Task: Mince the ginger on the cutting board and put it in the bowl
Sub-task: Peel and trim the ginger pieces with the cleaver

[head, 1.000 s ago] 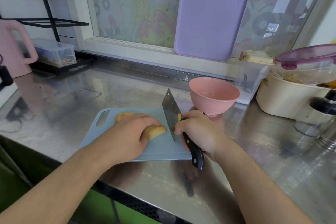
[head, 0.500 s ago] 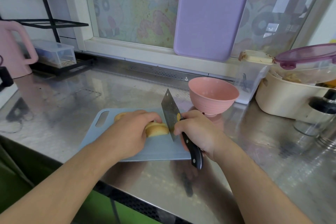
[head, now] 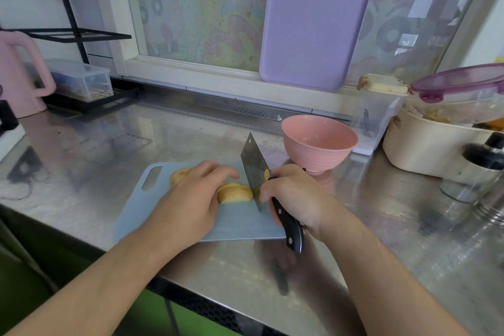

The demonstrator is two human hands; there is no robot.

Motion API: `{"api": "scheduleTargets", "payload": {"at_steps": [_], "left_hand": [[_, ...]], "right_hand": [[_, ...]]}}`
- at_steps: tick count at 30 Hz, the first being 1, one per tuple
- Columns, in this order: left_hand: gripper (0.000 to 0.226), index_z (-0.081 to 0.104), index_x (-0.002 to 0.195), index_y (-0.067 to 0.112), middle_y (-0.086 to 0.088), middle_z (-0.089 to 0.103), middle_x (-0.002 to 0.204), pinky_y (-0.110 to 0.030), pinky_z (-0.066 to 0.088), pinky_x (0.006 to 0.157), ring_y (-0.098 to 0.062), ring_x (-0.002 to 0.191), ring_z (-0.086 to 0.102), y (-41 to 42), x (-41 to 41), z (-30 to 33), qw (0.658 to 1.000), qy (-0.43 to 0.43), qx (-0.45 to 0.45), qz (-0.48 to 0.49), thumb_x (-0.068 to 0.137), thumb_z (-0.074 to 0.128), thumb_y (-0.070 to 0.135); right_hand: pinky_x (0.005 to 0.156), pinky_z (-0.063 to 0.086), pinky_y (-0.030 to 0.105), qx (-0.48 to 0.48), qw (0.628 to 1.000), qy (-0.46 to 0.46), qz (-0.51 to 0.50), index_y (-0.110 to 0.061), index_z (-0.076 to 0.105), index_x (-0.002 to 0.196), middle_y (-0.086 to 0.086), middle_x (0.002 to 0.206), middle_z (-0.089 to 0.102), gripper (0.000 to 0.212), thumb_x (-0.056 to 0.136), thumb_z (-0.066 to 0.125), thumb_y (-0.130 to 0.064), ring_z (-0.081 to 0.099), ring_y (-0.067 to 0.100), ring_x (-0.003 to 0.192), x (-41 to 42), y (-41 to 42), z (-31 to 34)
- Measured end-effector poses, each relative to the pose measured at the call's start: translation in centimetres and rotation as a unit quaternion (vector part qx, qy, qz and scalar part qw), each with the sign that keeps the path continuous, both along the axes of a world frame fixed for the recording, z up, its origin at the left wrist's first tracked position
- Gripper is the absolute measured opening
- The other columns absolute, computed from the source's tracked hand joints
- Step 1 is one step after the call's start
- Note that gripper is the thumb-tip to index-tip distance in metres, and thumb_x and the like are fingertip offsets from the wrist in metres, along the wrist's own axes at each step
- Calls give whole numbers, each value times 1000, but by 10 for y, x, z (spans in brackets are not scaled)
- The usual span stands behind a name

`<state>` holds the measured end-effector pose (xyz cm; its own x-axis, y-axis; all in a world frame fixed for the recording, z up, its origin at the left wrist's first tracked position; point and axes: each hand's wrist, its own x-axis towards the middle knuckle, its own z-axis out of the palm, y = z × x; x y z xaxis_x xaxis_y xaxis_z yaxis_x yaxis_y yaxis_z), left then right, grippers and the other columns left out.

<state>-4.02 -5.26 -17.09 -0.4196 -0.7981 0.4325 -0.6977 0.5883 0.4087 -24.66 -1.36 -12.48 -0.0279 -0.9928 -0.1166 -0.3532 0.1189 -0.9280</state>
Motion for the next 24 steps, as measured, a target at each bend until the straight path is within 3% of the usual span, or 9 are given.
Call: {"api": "scheduleTargets", "payload": {"at_steps": [5, 11, 18, 24], "left_hand": [[40, 68, 113, 34, 18, 50, 109, -40, 53, 80, -10, 104, 49, 8, 2, -3, 998, 12, -57, 3, 89, 61, 2], [39, 69, 115, 32, 24, 54, 113, -33, 53, 86, -2, 107, 48, 14, 2, -1, 999, 11, -51, -11, 86, 65, 7], [20, 66, 109, 35, 24, 54, 109, -35, 56, 76, -4, 98, 54, 16, 0, -2, 998, 12, -56, 6, 92, 70, 24], [16, 64, 107, 33, 22, 53, 111, -35, 56, 69, -6, 96, 53, 20, -5, 2, 997, -13, -67, 41, 93, 68, 26]], "right_hand": [[62, 32, 47, -1, 1000, 5, -2, -15, 52, 54, 12, 43, 47, 24, 74, 60, -4, 42, 29, 51, -1, 0, -1], [62, 33, 47, -2, 1000, 10, -3, -11, 52, 62, 12, 44, 48, 17, 75, 60, -4, 42, 30, 50, -1, 0, 0], [62, 34, 47, 2, 1000, 14, -6, -10, 53, 61, 14, 44, 49, 17, 75, 60, -3, 43, 31, 51, 0, 0, 1], [62, 33, 47, 1, 1000, 14, -3, -11, 53, 61, 13, 44, 49, 18, 75, 60, -3, 44, 32, 54, 0, 0, 0]]}}
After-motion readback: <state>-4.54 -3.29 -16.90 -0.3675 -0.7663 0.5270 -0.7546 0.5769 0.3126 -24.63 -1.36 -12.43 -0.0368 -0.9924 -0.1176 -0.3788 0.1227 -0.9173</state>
